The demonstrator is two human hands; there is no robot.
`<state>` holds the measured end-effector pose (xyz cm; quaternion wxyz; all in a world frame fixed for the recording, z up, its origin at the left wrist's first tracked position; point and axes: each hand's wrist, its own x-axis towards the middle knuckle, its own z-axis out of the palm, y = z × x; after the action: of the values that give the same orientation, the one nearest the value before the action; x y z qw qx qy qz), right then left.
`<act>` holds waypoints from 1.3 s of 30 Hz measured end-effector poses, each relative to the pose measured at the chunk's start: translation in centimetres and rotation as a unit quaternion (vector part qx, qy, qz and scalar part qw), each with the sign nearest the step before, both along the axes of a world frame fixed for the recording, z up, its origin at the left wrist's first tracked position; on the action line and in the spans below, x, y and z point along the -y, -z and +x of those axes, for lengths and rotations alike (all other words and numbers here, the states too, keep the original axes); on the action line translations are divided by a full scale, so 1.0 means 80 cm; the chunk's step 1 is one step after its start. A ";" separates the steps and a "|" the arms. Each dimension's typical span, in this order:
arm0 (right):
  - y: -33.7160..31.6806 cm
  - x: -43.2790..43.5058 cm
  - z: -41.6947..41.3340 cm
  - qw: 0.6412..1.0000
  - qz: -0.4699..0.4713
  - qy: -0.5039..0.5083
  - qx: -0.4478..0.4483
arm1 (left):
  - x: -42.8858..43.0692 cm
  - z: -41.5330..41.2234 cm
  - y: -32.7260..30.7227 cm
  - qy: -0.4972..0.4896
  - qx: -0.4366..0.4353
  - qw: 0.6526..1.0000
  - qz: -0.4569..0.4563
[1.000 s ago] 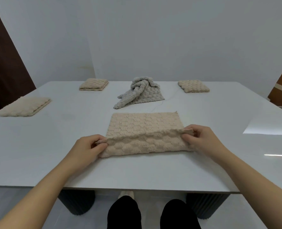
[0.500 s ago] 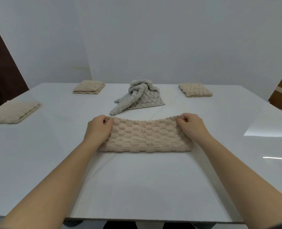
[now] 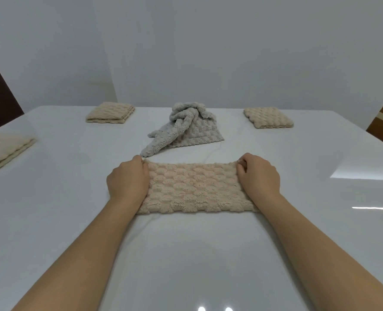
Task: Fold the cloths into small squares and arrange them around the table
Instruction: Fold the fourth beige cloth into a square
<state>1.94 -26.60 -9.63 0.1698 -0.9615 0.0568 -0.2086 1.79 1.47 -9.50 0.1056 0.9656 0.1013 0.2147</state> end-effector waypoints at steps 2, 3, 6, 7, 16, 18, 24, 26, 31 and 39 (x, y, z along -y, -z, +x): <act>0.002 0.000 -0.001 1.000 -0.016 0.014 0.007 | 0.002 0.000 0.000 -0.007 -0.003 1.000 0.014; 0.003 0.000 -0.002 1.000 -0.020 0.022 0.008 | 0.002 0.001 0.000 -0.006 -0.001 1.000 0.010; 0.003 0.001 -0.003 0.999 -0.022 0.034 0.011 | 0.000 -0.001 -0.002 -0.004 0.013 0.999 -0.029; 0.003 0.001 -0.002 0.999 -0.020 0.034 0.008 | -0.002 -0.002 -0.002 -0.002 0.021 0.999 -0.039; 0.004 0.005 0.001 0.999 0.024 0.025 -0.008 | -0.011 0.002 0.002 0.030 0.015 0.995 -0.097; 0.002 0.006 0.001 0.999 0.017 0.020 -0.026 | -0.014 0.004 0.002 0.052 -0.027 0.995 -0.081; -0.003 0.013 0.004 0.996 -0.041 -0.052 -0.063 | -0.021 0.003 -0.006 0.103 -0.056 0.990 -0.081; -0.005 0.013 0.002 0.994 -0.048 -0.077 -0.062 | -0.022 -0.001 -0.008 0.124 -0.058 0.985 -0.101; -0.009 0.017 -0.006 0.988 0.043 -0.133 -0.060 | -0.037 -0.013 -0.016 0.174 -0.075 0.954 -0.233; -0.015 0.024 -0.008 0.980 0.127 -0.144 -0.055 | -0.051 -0.013 -0.023 0.198 -0.074 0.959 -0.191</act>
<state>1.31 -28.52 -8.44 0.3154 -0.9402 -0.0471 -0.1195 0.73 5.55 -7.63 0.3208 0.9414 -0.0451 0.0938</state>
